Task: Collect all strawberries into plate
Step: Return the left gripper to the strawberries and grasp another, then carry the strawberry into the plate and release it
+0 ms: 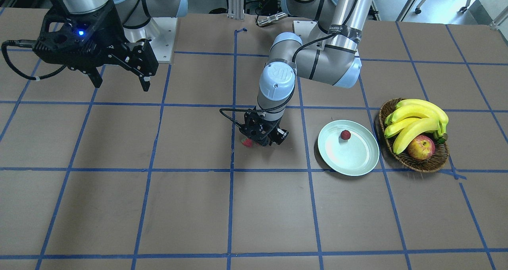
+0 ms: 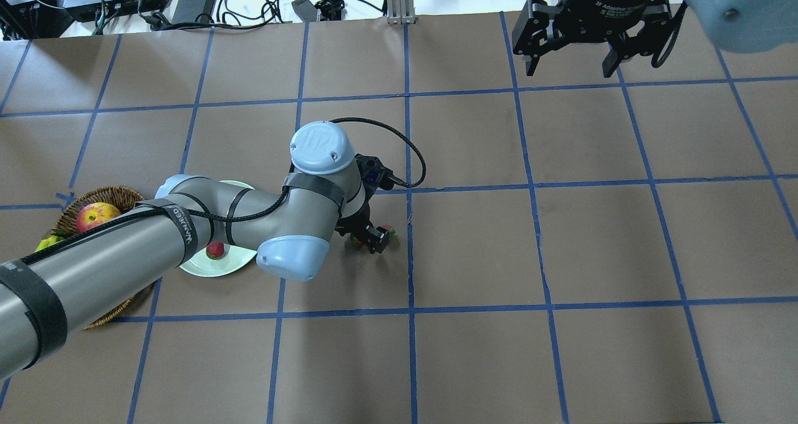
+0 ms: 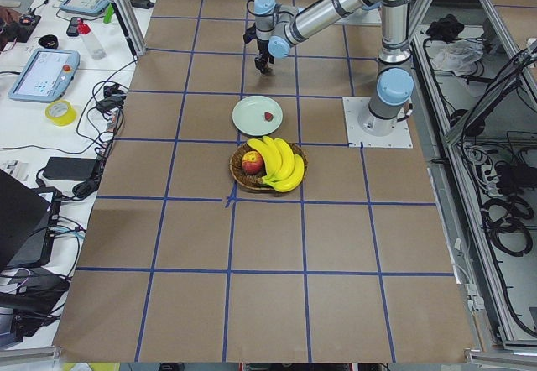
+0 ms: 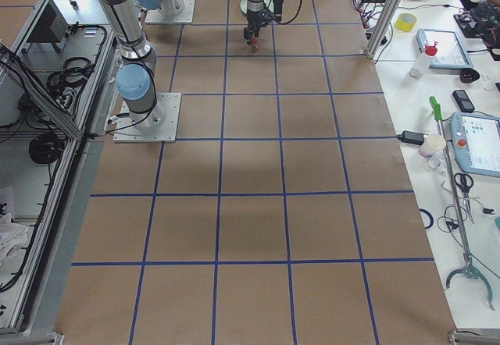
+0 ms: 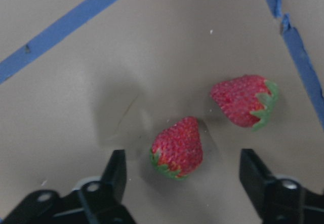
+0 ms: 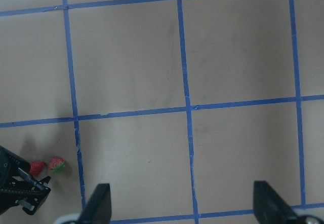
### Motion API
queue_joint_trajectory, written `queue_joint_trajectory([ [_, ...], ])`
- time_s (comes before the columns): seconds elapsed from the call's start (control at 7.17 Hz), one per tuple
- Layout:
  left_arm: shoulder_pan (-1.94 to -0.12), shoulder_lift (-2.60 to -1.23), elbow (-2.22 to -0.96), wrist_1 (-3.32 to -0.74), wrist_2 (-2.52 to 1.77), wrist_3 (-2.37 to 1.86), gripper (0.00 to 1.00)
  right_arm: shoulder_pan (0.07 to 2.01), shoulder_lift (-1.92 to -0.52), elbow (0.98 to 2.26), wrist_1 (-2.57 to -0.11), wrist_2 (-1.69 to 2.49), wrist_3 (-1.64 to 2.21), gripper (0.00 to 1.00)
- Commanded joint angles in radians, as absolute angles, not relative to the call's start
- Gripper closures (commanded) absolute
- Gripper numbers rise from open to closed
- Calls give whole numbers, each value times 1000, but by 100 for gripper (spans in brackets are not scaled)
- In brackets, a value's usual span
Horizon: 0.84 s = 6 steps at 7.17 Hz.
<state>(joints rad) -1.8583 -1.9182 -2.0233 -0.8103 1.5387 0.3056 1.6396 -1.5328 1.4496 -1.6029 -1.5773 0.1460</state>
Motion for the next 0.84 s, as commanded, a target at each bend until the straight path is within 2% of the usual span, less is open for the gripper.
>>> queue_joint_trajectory([
  [0.0,-1858,-1917,-2022,-810,1537,336,78,1640,-1534,1451,-1603,-1577,147,0],
  [0.14,-1858,-1917,-2020,-810,1537,336,87,1640,-1534,1453,-1603,-1578,147,0],
  [0.28,-1858,-1899,-2010,-810,1542,337,100,1640,-1535,1453,-1603,-1578,147,0],
  [0.7,-1743,-1833,-1902,-1016,1558,339,100,1641,-1536,1453,-1603,-1577,147,0],
])
